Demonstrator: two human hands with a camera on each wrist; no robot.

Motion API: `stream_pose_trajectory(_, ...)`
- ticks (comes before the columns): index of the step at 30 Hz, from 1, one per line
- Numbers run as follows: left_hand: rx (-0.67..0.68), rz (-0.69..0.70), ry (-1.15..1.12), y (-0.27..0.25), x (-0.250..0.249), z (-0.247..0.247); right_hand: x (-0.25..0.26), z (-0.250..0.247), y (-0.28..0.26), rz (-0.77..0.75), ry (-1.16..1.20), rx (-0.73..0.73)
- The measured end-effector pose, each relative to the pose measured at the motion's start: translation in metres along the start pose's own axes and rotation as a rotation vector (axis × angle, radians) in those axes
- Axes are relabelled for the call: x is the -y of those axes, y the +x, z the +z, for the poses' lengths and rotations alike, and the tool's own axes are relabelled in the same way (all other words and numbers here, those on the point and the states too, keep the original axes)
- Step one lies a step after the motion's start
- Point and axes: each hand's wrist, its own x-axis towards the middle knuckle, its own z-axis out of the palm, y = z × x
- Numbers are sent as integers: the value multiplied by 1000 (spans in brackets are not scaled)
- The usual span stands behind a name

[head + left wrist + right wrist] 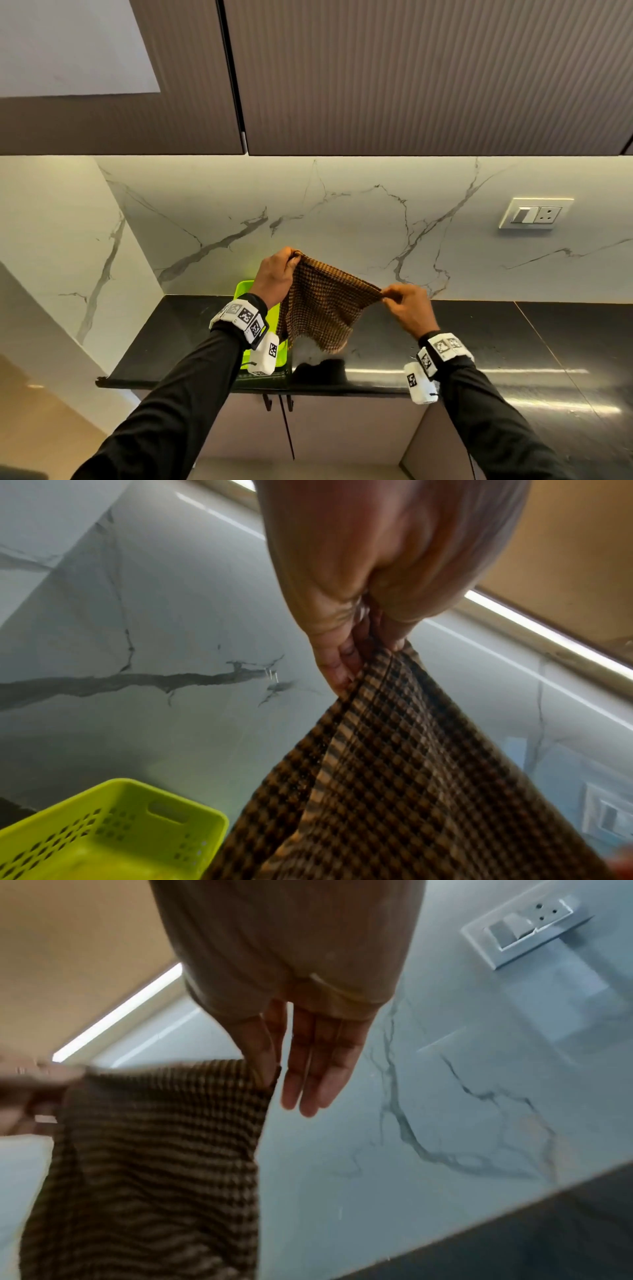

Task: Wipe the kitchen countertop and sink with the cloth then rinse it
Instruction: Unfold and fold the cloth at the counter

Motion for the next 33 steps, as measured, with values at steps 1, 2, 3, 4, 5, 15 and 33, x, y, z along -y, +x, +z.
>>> stream_pose_trajectory(1,-22,-9,11,-2,2,0,5,-10,3,-58,-75,1)
stream_pose_trajectory(2,-42,-20,15,-4,4,1,10,-20,5,-113,-160,36)
stream_pose_trajectory(3,-63,-34,11,-5,6,3,14,-28,9,-152,-222,58)
stream_pose_trajectory(4,-82,-45,3,-6,6,4,17,-37,13,-162,-238,44)
stream_pose_trajectory(5,-96,-52,-4,-6,5,6,19,-45,18,-163,-221,-8)
stream_pose_trajectory(15,-53,-91,-99,9,-10,22,22,-82,31,-166,-28,-85)
stream_pose_trajectory(33,-133,-61,-136,18,-31,18,44,-91,19,76,699,61)
